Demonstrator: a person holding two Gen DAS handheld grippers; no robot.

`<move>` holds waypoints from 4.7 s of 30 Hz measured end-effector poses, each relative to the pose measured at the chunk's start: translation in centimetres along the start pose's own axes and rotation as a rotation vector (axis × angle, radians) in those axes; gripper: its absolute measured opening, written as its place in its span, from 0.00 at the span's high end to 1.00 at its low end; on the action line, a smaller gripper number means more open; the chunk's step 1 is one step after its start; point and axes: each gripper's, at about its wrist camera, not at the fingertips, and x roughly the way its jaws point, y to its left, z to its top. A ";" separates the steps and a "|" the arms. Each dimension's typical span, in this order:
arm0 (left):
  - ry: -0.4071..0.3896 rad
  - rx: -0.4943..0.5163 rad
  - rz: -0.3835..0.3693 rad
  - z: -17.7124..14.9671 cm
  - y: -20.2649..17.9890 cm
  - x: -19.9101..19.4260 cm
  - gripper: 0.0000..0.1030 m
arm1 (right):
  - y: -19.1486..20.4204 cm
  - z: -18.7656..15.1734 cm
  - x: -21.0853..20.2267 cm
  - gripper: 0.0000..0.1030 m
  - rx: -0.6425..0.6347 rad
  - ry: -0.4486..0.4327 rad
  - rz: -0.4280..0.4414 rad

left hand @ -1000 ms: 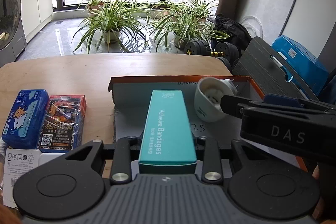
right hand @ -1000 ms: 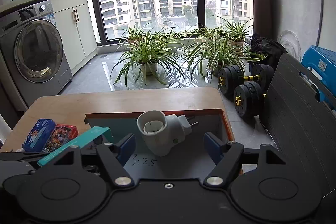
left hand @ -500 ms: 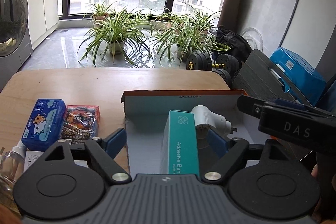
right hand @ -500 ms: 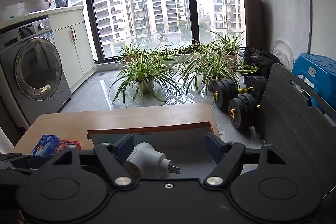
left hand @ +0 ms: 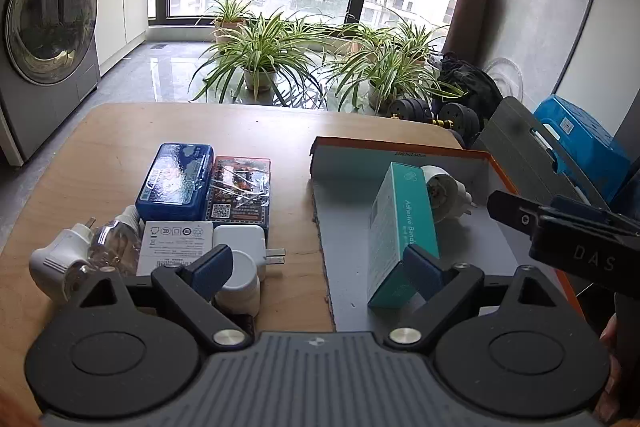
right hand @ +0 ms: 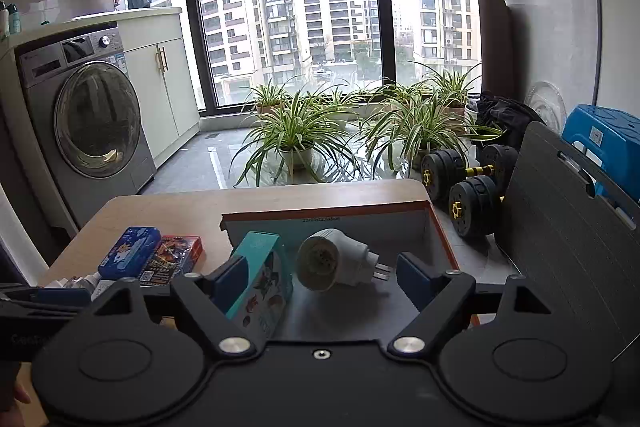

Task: Organize rigid objects

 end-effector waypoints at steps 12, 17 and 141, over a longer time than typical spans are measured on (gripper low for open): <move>-0.032 -0.042 0.026 -2.6 4.8 -4.5 0.04 | 4.9 -2.1 -3.3 0.05 0.002 0.035 0.082; -0.027 -0.062 0.090 -3.8 8.3 -5.0 0.04 | 6.6 -2.9 -3.9 0.05 -0.012 0.053 0.107; -0.299 0.188 -0.161 -6.1 -4.6 -8.1 0.02 | -4.3 -4.3 -11.2 0.57 0.067 -0.026 -0.031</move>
